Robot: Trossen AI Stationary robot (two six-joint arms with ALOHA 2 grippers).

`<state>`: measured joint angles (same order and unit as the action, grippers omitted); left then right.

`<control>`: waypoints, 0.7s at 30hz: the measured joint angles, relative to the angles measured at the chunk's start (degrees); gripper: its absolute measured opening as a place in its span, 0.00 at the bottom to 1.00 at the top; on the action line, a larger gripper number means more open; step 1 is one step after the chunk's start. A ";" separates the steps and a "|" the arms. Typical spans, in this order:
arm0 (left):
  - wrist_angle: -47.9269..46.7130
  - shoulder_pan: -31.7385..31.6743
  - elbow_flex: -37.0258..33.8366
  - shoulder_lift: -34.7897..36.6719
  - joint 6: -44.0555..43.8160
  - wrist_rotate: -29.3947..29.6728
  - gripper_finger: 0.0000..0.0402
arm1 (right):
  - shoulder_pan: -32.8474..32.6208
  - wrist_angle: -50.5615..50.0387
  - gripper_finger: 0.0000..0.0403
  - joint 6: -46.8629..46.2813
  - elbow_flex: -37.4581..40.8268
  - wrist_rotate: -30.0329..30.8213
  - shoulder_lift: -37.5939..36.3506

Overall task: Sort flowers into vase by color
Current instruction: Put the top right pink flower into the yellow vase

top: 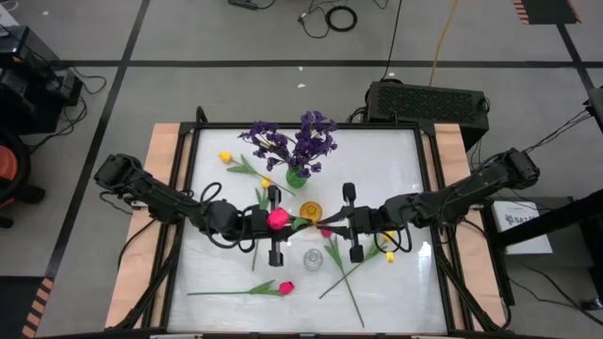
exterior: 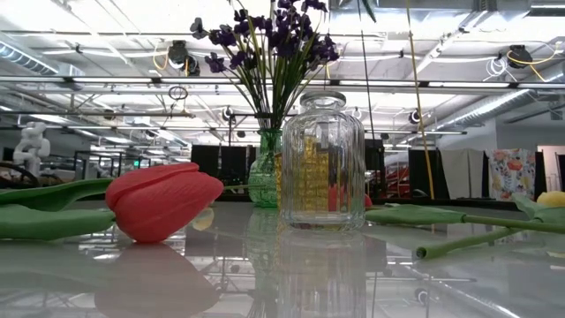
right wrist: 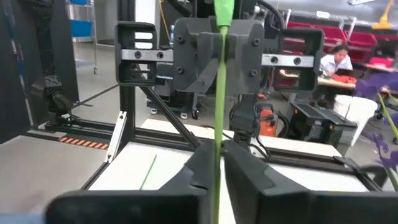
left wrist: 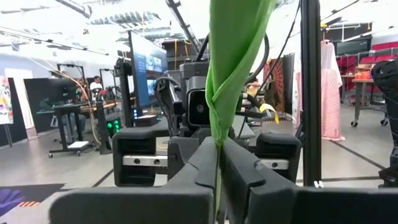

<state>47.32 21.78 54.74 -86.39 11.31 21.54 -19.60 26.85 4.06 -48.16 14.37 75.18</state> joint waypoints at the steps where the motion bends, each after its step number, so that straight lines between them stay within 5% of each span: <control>1: -0.28 0.00 0.00 0.00 0.00 0.00 0.03 | -0.02 -0.57 0.10 -0.18 0.00 0.90 0.00; 11: -4.44 -0.58 -0.07 0.26 1.46 1.63 0.04 | -0.02 -18.57 0.38 -4.88 0.00 2.27 -7.71; 21: -3.78 -2.79 -3.92 0.28 -1.57 4.42 0.04 | -0.35 -32.47 0.44 -11.44 0.00 1.90 -15.20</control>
<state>43.54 18.98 50.82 -86.11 9.74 25.96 -19.95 -5.63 -7.38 -48.16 16.27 59.97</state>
